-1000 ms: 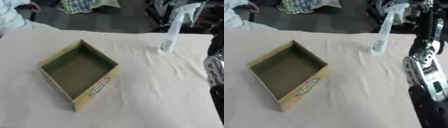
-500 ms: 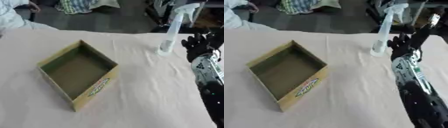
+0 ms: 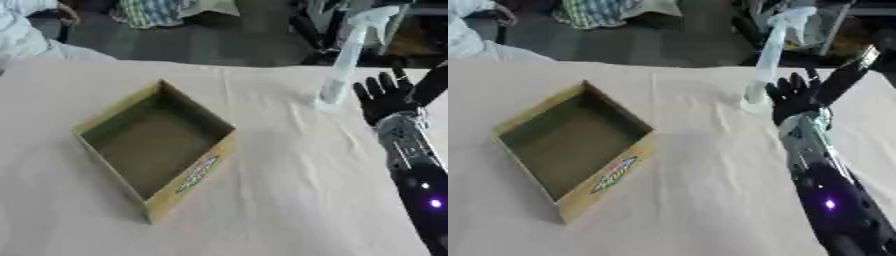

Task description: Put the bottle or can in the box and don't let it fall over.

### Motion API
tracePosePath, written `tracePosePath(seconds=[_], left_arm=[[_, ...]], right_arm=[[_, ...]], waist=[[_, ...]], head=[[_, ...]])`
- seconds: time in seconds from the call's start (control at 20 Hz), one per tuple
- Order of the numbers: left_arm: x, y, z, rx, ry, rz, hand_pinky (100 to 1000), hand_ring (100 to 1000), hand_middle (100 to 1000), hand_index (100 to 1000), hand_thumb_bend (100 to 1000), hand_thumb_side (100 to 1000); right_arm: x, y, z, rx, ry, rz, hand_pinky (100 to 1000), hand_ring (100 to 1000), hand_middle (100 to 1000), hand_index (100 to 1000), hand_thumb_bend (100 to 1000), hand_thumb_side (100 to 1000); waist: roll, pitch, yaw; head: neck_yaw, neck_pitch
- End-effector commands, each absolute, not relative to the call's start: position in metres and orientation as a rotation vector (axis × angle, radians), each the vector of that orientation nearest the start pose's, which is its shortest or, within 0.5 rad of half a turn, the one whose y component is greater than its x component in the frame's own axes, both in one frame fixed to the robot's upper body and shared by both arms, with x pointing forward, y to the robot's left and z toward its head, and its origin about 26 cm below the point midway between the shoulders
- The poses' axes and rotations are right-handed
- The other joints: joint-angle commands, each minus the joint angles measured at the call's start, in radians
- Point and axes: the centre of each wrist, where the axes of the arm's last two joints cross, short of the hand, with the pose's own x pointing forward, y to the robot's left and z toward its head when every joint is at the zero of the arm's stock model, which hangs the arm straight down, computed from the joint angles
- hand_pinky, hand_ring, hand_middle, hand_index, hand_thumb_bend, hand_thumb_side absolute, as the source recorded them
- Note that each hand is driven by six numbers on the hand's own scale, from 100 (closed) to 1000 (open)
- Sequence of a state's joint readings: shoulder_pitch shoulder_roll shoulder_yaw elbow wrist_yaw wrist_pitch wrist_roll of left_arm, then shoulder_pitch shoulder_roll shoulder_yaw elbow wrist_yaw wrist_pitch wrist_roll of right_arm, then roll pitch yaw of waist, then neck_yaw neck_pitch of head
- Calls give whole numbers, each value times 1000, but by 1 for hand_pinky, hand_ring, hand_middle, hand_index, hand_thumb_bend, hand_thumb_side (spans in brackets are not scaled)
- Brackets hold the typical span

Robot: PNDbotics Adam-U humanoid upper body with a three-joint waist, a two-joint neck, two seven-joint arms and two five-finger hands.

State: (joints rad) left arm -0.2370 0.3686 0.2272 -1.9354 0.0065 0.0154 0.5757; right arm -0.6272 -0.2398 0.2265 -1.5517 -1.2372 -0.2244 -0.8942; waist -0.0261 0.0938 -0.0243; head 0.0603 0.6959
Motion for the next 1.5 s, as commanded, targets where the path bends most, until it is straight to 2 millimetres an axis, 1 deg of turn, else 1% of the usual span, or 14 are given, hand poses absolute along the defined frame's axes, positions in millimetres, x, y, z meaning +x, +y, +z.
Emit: tracePosePath(seconds=[0.05,0.25,0.45,0.8,1.15,1.5], left_arm=[[294,334,202,738,-2236,413,713,771,715,890,183,806],[294,334,201,735,-2236,413,713,771,716,890,183,806],[294,333,202,730,-2239,414,713,772,716,890,182,807],[294,332,202,725,-2240,423,712,774,718,890,175,814],[294,332,202,724,-2238,427,712,775,719,890,173,817],[294,332,202,721,-2239,428,713,775,720,890,171,817]], right_arm=[[386,-166,190,726,-1382,-1059,100,100,100,940,844,1000],[391,-161,188,797,-1372,-1065,100,100,100,932,851,1000],[399,-157,184,825,-1362,-1083,100,100,100,930,852,1000],[410,-161,180,810,-1462,-1103,100,100,100,915,859,1000],[411,-164,187,802,-1563,-1117,100,100,100,911,867,994],[414,-163,199,813,-1594,-1120,100,100,100,908,868,987]], waist=[[4,-14,2],[5,-12,4],[8,-8,6],[16,7,10],[21,13,8],[26,18,8]], head=[[-2,-5],[-4,-4],[-5,-7],[-13,-12],[-17,-14],[-23,-25]])
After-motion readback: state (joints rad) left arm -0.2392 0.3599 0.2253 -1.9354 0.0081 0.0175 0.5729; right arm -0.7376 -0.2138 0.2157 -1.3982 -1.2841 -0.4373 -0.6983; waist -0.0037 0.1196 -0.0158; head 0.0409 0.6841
